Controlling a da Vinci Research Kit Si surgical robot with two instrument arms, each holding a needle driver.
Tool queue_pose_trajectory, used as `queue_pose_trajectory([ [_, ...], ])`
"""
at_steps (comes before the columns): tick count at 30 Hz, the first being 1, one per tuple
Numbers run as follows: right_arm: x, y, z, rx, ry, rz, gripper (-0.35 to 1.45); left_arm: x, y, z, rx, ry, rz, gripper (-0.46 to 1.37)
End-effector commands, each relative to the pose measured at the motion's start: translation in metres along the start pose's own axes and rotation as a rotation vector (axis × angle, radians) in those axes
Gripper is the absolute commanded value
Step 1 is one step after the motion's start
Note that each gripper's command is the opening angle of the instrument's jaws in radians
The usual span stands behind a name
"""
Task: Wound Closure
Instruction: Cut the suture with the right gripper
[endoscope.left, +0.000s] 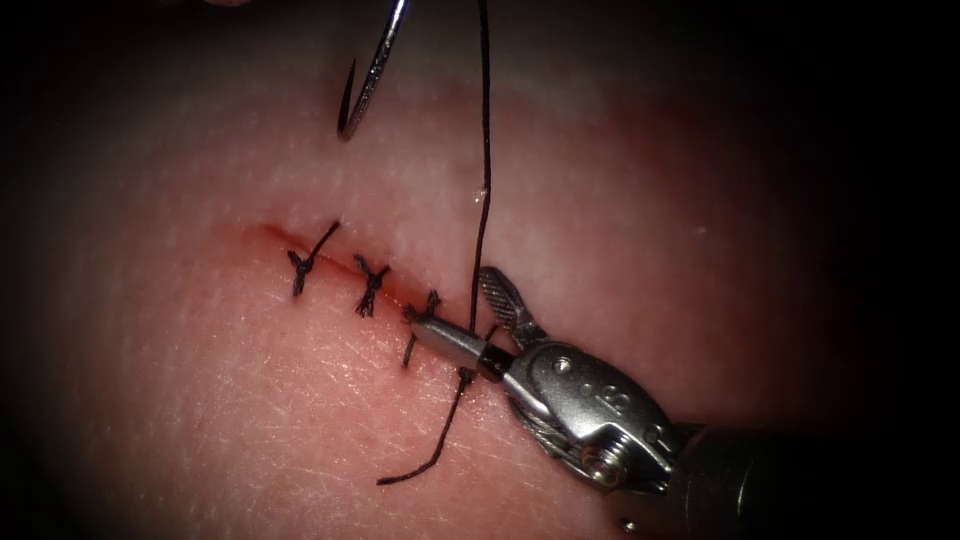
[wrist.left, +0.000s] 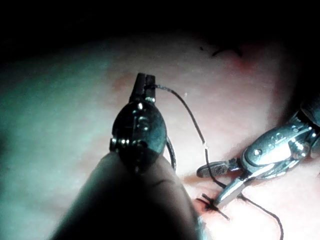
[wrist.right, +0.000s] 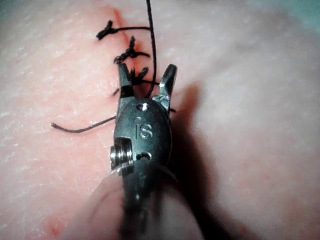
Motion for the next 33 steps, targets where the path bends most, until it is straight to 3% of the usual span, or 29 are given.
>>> queue_pose_trajectory([
  [1,0.0001,0.0001,0.0002,-0.001,0.000,0.001,0.83,0.0001,0.0002,0.0000,-0.006,-0.001,-0.001,-0.35],
  [14,0.0001,-0.0001,0.0027,0.009,-0.018,-0.009,0.84,0.0025,0.0015,0.0005,-0.012,0.011,0.009,-0.35],
  [33,-0.0005,-0.0010,0.0048,0.023,-0.033,-0.027,0.79,0.0032,0.0021,0.0008,-0.011,0.016,0.016,-0.35],
])
